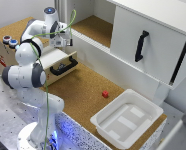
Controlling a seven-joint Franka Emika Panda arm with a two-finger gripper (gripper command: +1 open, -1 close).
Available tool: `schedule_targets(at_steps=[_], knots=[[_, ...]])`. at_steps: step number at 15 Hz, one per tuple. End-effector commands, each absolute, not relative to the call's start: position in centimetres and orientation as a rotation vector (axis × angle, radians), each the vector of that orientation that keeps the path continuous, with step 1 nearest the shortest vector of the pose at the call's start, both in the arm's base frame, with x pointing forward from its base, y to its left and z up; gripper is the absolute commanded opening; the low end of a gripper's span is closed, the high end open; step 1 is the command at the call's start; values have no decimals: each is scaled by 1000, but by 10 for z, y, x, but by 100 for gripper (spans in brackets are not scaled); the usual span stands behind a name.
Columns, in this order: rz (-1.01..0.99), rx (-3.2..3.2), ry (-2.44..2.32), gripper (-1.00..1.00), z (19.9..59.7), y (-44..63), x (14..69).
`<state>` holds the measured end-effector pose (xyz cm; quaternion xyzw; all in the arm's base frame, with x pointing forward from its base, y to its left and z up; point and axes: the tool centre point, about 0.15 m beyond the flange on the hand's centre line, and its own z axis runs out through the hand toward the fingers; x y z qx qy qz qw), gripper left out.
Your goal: Store the grasped purple object in the drawer
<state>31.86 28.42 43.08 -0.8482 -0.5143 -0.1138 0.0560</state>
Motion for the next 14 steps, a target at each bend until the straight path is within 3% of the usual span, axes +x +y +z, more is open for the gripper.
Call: schedule_targets(at_steps=[1, 7, 14], knots=[[-216, -2257, -1887, -100, 382, 283, 288], [-259, -2035, -2009, -100, 352, 308, 270], [-284, -1957, -1965, -100, 328, 336, 298]])
